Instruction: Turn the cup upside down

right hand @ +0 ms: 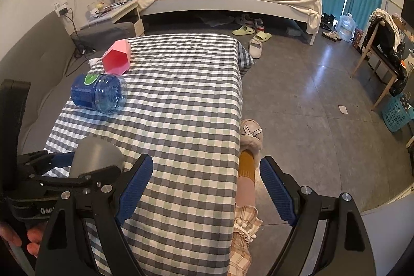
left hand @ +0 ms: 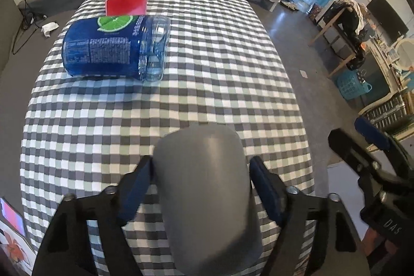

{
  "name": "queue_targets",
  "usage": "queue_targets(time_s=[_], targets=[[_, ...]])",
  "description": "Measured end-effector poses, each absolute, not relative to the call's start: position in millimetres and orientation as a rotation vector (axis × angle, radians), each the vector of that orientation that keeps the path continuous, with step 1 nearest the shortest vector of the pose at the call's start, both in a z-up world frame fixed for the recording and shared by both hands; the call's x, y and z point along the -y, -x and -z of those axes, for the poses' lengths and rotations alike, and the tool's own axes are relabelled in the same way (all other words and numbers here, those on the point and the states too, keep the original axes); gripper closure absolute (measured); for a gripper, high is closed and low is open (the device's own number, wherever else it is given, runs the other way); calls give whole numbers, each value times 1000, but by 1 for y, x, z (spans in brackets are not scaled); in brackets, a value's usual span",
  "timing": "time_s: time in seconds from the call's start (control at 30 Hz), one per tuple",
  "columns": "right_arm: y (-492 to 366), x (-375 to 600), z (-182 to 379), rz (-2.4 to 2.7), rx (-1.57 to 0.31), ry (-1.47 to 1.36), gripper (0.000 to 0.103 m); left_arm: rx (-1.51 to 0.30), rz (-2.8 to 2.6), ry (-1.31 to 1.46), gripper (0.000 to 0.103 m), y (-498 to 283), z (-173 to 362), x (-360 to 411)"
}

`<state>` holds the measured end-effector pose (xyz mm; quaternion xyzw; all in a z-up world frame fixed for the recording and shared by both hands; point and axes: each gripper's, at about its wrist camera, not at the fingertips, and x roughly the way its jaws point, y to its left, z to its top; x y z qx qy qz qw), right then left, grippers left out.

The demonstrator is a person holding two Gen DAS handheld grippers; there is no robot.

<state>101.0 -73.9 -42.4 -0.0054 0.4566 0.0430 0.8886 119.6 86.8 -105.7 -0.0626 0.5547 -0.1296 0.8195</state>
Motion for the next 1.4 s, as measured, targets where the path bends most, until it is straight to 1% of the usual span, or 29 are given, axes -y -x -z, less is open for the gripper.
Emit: queue_targets(time_s=[0.13,0.4,0.73,0.97,1.07,1.13,1.17,1.3,1.4], targets=[[-102,72,39,-90,-944,20,18,-1135,281,122,28,-123,92,-88],[-97,80,33,-35,-910,-7,18,-975,255,79,29,-119,61,-89],[-87,84,29,-23,-888,-31,18,-961,262,39,29,-113,64,-81],[-81,91,28,-14,-880,-53,18,-982,282,7,29,-110,73,-67],[-78,95,29,-6,-882,-59,18,-987,304,6,27,-105,77,-63],[-77,97,30,-1,-885,-62,18,-985,305,-2,19,-100,82,-63],[-76,98,31,1,-888,-65,18,-983,302,-7,18,-98,85,-63],[-78,96,37,-1,-905,-70,18,-1027,275,-38,17,-96,110,-63],[-79,92,40,-7,-917,-61,18,-1051,258,-7,17,-97,126,-68]])
